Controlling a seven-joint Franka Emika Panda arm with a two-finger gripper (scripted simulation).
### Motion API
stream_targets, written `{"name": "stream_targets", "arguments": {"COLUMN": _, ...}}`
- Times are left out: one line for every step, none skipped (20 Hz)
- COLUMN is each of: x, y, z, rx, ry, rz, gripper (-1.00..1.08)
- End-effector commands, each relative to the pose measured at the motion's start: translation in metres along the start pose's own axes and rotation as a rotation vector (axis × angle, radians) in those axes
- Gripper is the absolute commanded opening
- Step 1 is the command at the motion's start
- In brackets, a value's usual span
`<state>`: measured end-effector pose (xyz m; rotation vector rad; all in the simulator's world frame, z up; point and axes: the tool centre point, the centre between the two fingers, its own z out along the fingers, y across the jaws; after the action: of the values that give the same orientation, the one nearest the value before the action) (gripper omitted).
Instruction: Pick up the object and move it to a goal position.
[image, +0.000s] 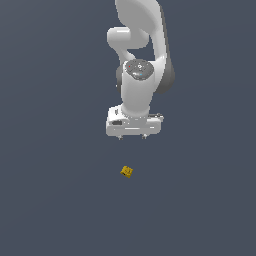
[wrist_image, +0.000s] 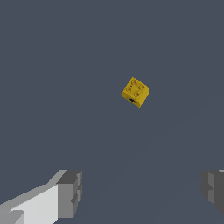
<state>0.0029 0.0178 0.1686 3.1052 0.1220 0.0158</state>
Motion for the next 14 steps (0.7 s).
{"name": "stream_targets", "arguments": {"x": 0.0008, "y": -0.0032, "z": -0.0017, "rx": 0.002, "ry": 0.002, "rz": -0.012, "gripper": 1.0}}
{"name": "stream_targets", "arguments": {"x": 0.0009, "y": -0.0035, "z": -0.0018, "rx": 0.002, "ry": 0.002, "rz": -0.013, "gripper": 1.0}}
{"name": "stream_targets", "arguments": {"x": 0.0009, "y": -0.0036, "z": -0.0018, "rx": 0.002, "ry": 0.002, "rz": -0.013, "gripper": 1.0}}
{"name": "stream_targets", "arguments": {"x": 0.0007, "y": -0.0029, "z": -0.0016, "rx": 0.002, "ry": 0.002, "rz": -0.011, "gripper": 1.0}}
{"name": "stream_targets", "arguments": {"x": 0.0006, "y": -0.0027, "z": -0.0015, "rx": 0.002, "ry": 0.001, "rz": -0.009, "gripper": 1.0}}
{"name": "stream_targets", "arguments": {"x": 0.0005, "y": -0.0027, "z": -0.0015, "rx": 0.002, "ry": 0.001, "rz": -0.009, "gripper": 1.0}}
{"name": "stream_targets", "arguments": {"x": 0.0006, "y": -0.0028, "z": -0.0015, "rx": 0.002, "ry": 0.001, "rz": -0.009, "gripper": 1.0}}
{"name": "stream_targets", "arguments": {"x": 0.0008, "y": -0.0027, "z": -0.0014, "rx": 0.002, "ry": 0.001, "rz": -0.011, "gripper": 1.0}}
{"name": "stream_targets", "arguments": {"x": 0.0011, "y": -0.0027, "z": -0.0012, "rx": 0.001, "ry": 0.001, "rz": -0.015, "gripper": 1.0}}
{"name": "stream_targets", "arguments": {"x": 0.0015, "y": -0.0026, "z": -0.0008, "rx": 0.001, "ry": 0.001, "rz": -0.019, "gripper": 1.0}}
{"name": "stream_targets", "arguments": {"x": 0.0021, "y": -0.0025, "z": -0.0003, "rx": 0.001, "ry": 0.001, "rz": -0.025, "gripper": 1.0}}
{"name": "stream_targets", "arguments": {"x": 0.0028, "y": -0.0023, "z": 0.0004, "rx": 0.001, "ry": 0.001, "rz": -0.033, "gripper": 1.0}}
{"name": "stream_targets", "arguments": {"x": 0.0036, "y": -0.002, "z": 0.0011, "rx": 0.001, "ry": 0.001, "rz": -0.041, "gripper": 1.0}}
{"name": "stream_targets", "arguments": {"x": 0.0046, "y": -0.0018, "z": 0.002, "rx": 0.001, "ry": 0.0, "rz": -0.051, "gripper": 1.0}}
